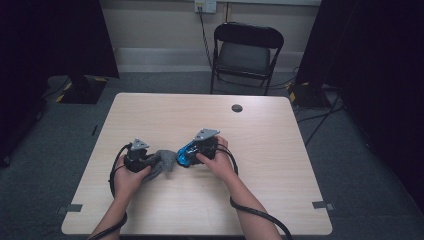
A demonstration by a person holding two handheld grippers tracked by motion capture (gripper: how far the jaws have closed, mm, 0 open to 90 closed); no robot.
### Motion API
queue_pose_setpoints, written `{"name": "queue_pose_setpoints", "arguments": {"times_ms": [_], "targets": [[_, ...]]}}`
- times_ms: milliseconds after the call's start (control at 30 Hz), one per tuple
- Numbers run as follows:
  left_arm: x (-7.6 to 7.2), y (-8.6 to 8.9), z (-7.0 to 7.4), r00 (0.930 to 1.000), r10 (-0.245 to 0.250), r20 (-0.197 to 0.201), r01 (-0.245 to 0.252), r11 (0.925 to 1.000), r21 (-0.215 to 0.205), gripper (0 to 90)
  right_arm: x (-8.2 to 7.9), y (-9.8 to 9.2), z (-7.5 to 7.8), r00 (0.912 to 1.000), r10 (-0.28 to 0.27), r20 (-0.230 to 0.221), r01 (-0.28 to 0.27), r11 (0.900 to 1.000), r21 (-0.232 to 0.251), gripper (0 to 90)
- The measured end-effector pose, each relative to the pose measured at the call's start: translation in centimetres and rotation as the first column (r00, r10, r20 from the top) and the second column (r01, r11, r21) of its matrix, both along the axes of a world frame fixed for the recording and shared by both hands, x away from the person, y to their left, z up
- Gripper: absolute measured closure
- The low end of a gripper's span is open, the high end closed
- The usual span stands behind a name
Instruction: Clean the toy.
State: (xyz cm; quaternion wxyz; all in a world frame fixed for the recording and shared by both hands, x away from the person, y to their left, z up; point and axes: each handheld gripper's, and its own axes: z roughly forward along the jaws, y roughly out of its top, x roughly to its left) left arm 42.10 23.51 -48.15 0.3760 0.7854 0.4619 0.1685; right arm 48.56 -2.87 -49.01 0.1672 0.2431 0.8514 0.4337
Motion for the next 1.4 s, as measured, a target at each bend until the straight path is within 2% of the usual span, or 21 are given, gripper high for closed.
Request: {"name": "queue_pose_setpoints", "arguments": {"times_ms": [33,133,167,200,300,433,533,633,767,867,967,1067,1233,1333,1400], "targets": [[0.1,0.1,0.1,1.0000,0.008,0.003,-0.008,0.9999,0.006,76.4,0.0,0.0,0.0,1.0000,-0.001,0.001,0.001,1.000,0.001,13.5],[0.3,0.2,0.1,0.9996,0.030,0.000,-0.030,0.9994,-0.020,76.2,-0.1,0.0,0.0,1.0000,0.001,0.002,-0.001,1.000,0.002,13.4],[0.2,0.2,0.1,0.9995,0.031,0.004,-0.030,0.9994,-0.014,76.2,-0.1,0.0,0.0,1.0000,0.001,0.002,-0.001,1.000,0.002,13.5],[0.2,0.2,0.2,0.9997,0.025,0.006,-0.025,0.9996,-0.010,76.2,-0.1,0.0,0.0,1.0000,0.001,0.002,-0.001,1.000,0.002,13.5],[-0.2,0.3,0.6,0.9999,0.010,0.012,-0.009,0.9984,-0.057,76.2,-0.1,0.0,-0.1,1.0000,0.001,0.003,-0.001,1.000,0.005,13.5],[-0.8,0.6,1.2,0.9997,-0.014,0.018,0.015,0.9977,-0.066,76.3,-0.1,0.0,-0.1,1.0000,0.000,0.003,0.000,1.000,0.006,13.5],[-1.6,0.5,1.6,0.9990,-0.041,0.019,0.043,0.9938,-0.102,76.3,-0.1,0.0,-0.1,1.0000,0.001,0.004,-0.001,1.000,0.006,13.5],[-2.3,0.1,2.0,0.9968,-0.076,0.026,0.079,0.9896,-0.121,76.2,-0.1,0.1,-0.1,1.0000,0.003,0.003,-0.003,1.000,0.007,13.5],[-3.5,-1.1,2.2,0.9894,-0.145,0.011,0.145,0.9784,-0.147,76.3,-0.2,0.0,-0.1,1.0000,0.003,0.006,-0.003,1.000,0.009,13.5],[-4.4,-2.2,1.8,0.9807,-0.196,0.002,0.194,0.9710,-0.140,76.2,-0.2,0.0,-0.1,1.0000,0.002,0.005,-0.002,1.000,0.010,13.5],[-5.1,-3.0,1.4,0.9755,-0.220,-0.003,0.217,0.9645,-0.150,76.2,-0.1,0.0,-0.1,1.0000,0.003,0.005,-0.003,1.000,0.009,13.5],[-5.4,-3.5,1.2,0.9705,-0.241,-0.010,0.237,0.9612,-0.141,76.3,-0.2,0.0,-0.1,1.0000,0.002,0.009,-0.002,1.000,0.012,13.5],[-5.9,-4.2,1.0,0.9623,-0.271,-0.020,0.264,0.9497,-0.169,76.3,-0.1,0.1,0.0,1.0000,0.006,-0.003,-0.006,1.000,0.003,13.7],[-6.2,-5.0,0.9,0.9531,-0.302,-0.022,0.295,0.9431,-0.153,76.2,-0.2,0.1,0.0,1.0000,0.004,0.000,-0.004,1.000,0.006,13.7],[-6.3,-5.6,0.8,0.9470,-0.321,-0.021,0.313,0.9362,-0.159,76.2,-0.2,0.1,-0.1,1.0000,0.003,0.001,-0.003,1.000,0.008,13.6]]}}
